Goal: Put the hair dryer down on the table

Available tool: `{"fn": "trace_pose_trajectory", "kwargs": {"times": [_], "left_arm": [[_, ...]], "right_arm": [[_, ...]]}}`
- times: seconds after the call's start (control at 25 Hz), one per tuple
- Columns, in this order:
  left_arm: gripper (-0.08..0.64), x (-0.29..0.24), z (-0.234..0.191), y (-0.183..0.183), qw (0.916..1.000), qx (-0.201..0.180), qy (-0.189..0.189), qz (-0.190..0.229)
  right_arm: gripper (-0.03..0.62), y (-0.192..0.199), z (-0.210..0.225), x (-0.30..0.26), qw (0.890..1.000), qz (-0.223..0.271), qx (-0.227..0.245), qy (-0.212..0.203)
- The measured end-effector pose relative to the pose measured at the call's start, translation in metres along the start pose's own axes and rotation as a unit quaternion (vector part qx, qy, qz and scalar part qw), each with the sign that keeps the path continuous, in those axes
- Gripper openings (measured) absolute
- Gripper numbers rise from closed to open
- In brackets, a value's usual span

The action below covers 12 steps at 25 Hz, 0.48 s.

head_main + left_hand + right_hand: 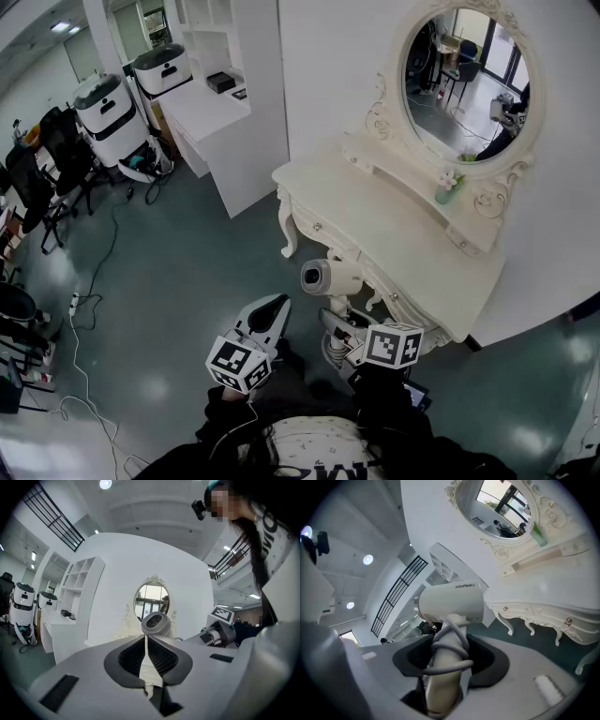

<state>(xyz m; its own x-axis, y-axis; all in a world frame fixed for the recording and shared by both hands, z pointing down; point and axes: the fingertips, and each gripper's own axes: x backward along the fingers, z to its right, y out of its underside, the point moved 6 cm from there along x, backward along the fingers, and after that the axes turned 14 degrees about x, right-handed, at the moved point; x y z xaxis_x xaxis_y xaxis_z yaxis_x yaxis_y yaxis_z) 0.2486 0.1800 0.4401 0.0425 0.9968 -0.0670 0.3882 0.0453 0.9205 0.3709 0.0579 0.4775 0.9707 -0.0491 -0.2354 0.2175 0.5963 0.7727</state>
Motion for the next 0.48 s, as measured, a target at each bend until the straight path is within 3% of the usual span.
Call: {"fn": "trace_pose_trajectory", "kwargs": {"times": [0.48], "left_arm": [[0.001, 0.0038, -0.0044, 0.0017, 1.0000, 0.003, -0.008, 0.001]], "right_arm": [[0.229, 0.0021, -0.0008, -0.0046, 1.000, -0.004, 0.000, -0.005]]}}
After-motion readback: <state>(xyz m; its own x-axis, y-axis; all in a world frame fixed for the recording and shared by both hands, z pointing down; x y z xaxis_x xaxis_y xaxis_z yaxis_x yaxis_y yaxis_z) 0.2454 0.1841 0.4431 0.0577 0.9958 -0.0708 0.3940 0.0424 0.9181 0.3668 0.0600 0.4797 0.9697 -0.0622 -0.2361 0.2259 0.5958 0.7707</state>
